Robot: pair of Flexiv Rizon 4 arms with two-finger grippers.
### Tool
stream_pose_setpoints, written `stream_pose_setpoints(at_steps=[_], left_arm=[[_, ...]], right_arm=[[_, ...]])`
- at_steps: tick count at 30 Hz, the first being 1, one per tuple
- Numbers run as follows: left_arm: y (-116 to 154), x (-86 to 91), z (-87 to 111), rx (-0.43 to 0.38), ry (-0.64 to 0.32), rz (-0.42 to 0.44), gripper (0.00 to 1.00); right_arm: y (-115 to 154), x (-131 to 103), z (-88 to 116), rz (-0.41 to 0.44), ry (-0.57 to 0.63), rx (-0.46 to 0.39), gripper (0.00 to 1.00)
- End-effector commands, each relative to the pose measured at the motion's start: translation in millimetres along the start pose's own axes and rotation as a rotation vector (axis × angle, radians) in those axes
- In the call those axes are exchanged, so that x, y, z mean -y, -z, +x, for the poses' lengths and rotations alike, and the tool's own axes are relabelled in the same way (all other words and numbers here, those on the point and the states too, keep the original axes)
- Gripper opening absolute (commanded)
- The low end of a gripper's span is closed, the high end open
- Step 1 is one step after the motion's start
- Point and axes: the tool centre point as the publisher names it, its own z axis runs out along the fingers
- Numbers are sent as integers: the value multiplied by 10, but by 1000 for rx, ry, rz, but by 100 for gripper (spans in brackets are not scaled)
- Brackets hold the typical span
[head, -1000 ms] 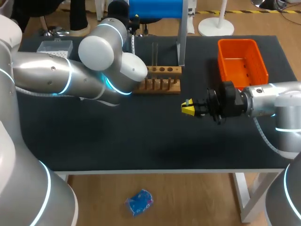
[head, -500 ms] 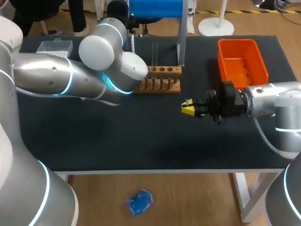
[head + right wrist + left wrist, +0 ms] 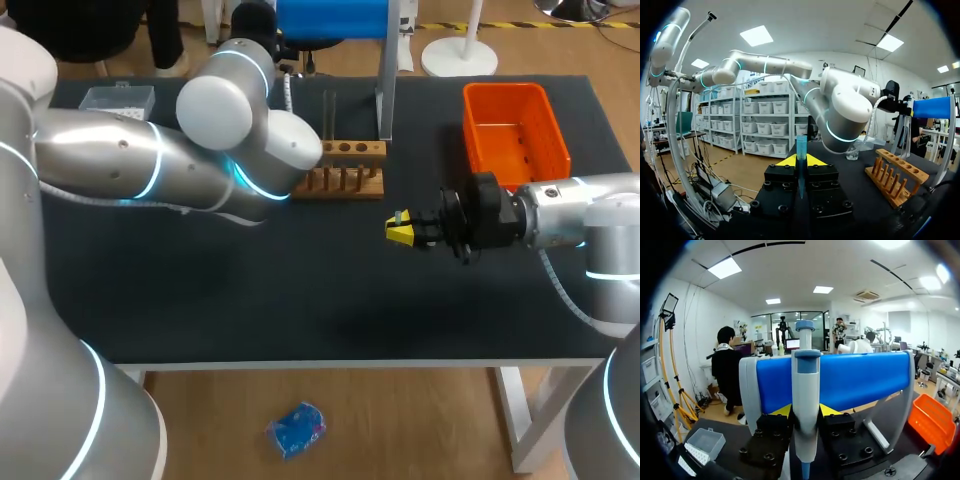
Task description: Invert the test tube, pick up the pipette, mount the tip to pipette, aspirate from beaker and dispense into the tube, eject the tip, return the pipette, and cap with the stopper.
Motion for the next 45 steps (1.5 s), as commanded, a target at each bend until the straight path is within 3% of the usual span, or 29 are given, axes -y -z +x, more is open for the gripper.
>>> stream_pose_setpoints(at_steps=[1, 20, 31, 38, 45], left_arm=[[19, 42, 25, 9, -2, -8, 0], [51, 463, -35, 38, -27, 43, 0], [110, 599, -54, 43, -38, 65, 0], [376, 738, 13, -10, -53, 86, 0], [827, 868, 112, -170, -69, 126, 0]], right_arm=[[1, -7, 8, 2, 0, 2, 0], [1, -7, 8, 2, 0, 2, 0], [1, -7, 8, 2, 0, 2, 0], [1, -7, 8, 2, 0, 2, 0], [1, -7, 8, 2, 0, 2, 0]])
